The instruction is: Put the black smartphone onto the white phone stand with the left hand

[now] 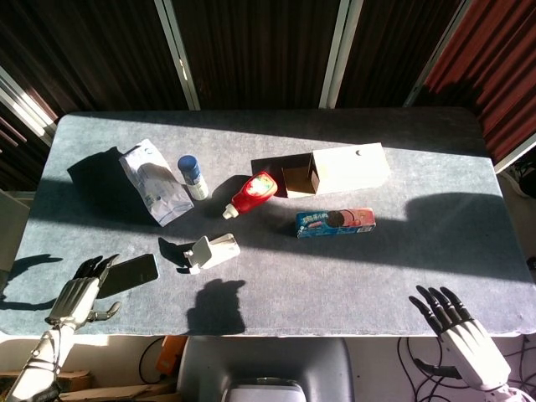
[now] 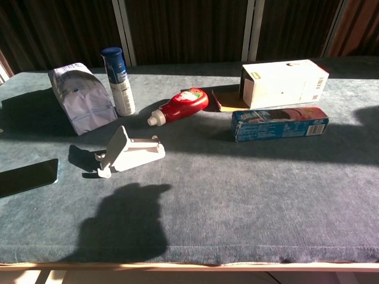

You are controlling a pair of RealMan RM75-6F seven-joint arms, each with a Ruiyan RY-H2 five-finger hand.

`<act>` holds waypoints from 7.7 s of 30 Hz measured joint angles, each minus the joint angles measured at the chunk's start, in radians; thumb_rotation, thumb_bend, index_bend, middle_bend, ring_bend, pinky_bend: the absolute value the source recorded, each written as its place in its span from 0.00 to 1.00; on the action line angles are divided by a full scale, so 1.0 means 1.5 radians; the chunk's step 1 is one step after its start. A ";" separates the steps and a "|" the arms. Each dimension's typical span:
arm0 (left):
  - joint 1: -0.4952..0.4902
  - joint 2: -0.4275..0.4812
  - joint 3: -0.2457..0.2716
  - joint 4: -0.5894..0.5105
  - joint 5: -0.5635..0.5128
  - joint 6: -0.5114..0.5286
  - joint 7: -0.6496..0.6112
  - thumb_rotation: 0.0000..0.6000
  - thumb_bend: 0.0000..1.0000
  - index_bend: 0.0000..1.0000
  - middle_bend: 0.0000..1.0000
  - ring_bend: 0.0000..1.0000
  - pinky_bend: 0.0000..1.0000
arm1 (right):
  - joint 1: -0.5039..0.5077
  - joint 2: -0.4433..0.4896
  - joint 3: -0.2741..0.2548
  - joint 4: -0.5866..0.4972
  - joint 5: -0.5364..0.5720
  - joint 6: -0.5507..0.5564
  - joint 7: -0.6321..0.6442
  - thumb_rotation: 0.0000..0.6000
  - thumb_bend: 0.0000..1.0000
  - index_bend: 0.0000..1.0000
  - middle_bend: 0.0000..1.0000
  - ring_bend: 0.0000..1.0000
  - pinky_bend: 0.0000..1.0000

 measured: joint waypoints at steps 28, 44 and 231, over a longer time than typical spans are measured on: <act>-0.150 -0.189 -0.052 0.032 -0.427 0.050 0.501 0.90 0.26 0.12 0.22 0.02 0.01 | 0.002 0.004 -0.003 0.001 -0.003 0.004 0.006 1.00 0.25 0.00 0.00 0.00 0.00; -0.213 -0.159 -0.070 0.016 -0.558 -0.021 0.513 0.93 0.28 0.32 0.46 0.18 0.09 | 0.003 0.003 -0.004 0.000 -0.001 -0.002 0.002 1.00 0.25 0.00 0.00 0.00 0.00; -0.100 -0.602 -0.177 0.458 0.046 0.083 -0.373 1.00 0.36 0.05 0.06 0.00 0.01 | 0.009 0.006 -0.006 -0.004 0.008 -0.012 0.010 1.00 0.25 0.00 0.00 0.00 0.00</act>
